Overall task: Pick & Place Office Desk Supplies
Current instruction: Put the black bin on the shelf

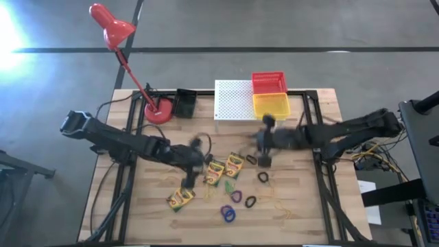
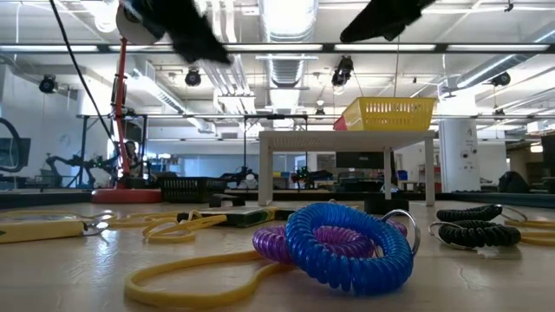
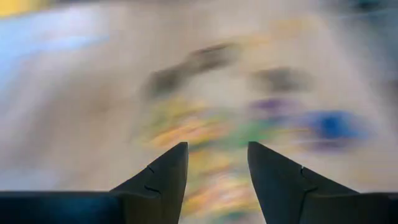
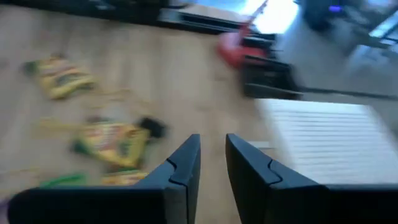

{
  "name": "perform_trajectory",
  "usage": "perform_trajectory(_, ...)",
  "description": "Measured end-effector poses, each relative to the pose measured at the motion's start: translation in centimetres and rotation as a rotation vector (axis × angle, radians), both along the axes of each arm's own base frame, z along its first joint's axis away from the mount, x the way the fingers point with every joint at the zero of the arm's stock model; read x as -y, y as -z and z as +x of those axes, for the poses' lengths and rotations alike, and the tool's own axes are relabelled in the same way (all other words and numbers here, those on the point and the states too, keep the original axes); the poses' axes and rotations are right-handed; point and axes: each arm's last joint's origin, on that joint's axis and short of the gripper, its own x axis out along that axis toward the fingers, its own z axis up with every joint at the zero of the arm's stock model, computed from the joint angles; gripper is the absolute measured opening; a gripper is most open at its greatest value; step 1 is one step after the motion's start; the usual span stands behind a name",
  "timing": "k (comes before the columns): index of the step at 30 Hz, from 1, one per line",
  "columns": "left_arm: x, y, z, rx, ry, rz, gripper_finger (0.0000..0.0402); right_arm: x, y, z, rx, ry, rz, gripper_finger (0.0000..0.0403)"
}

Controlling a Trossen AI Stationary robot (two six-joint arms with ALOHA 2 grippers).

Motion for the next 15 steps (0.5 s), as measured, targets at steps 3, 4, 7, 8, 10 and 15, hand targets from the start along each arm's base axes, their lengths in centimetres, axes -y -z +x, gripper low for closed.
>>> perform_trajectory(3, -2.5, 0.0, -1.5, -0.055, -0.328, 0.178, 0.0168, -2.6, 3.2, 0.4, 0.05, -0.058, 0.071, 0.0063)
perform_trajectory(4, -3.6, 0.0, -1.9, -0.08, -0.376, 0.192, 0.0168, -3.3, 4.2, 0.5, 0.078, -0.074, 0.096, 0.0062)
perform_trajectory(7, -7.3, 0.1, -2.2, -0.114, -0.469, 0.116, 0.0169, -5.3, 7.1, 1.1, 0.173, -0.124, 0.152, 0.0059)
perform_trajectory(8, -8.8, 0.3, -2.3, -0.124, -0.508, 0.09, 0.0169, -5.7, 7.9, 1.2, 0.203, -0.14, 0.162, 0.0059)
perform_trajectory(10, -11.7, 0.9, -2.7, -0.133, -0.599, 0.043, 0.0171, -6.5, 9.5, 1.7, 0.255, -0.164, 0.167, 0.0058)
perform_trajectory(15, -19.0, 2.9, -5.1, -0.132, -0.815, -0.083, 0.0182, -7.1, 12.5, 2.9, 0.267, -0.175, 0.155, 0.0058)
